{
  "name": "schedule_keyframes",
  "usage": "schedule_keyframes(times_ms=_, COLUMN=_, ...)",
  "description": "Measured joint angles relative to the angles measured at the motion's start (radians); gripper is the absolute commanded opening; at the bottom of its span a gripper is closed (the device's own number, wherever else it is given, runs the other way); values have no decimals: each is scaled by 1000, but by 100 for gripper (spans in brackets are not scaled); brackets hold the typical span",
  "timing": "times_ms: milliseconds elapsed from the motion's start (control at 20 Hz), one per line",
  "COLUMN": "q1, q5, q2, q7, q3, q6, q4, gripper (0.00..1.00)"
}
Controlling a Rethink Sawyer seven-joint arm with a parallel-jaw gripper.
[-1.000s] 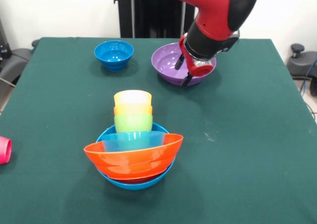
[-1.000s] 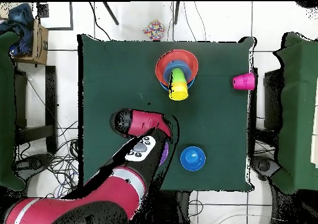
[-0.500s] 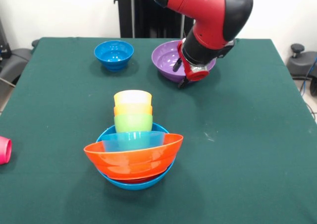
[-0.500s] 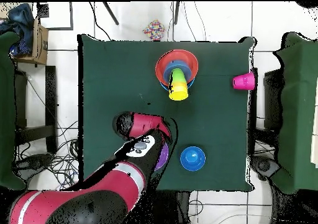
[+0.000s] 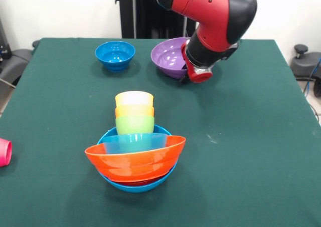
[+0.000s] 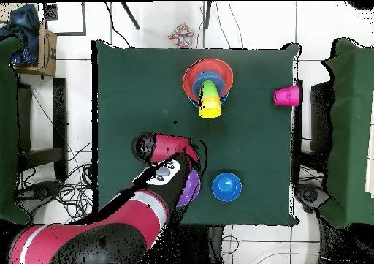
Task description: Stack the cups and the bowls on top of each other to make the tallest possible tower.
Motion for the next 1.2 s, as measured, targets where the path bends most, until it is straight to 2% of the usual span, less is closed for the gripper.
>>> schedule_keyframes(times_ms=550, q1=14, q5=4, q2=9, q7=0, q3=-16, q6=43, q4=-23, gripper=0)
schedule_keyframes(times_ms=900, q1=13, q5=4, q2=23, q7=0, q3=-31, q6=114, q4=-92, gripper=0)
schedule_keyframes(times_ms=1200, q1=3, q5=4, q2=15, q7=0, q3=-34, q6=127, q4=-138, gripper=0)
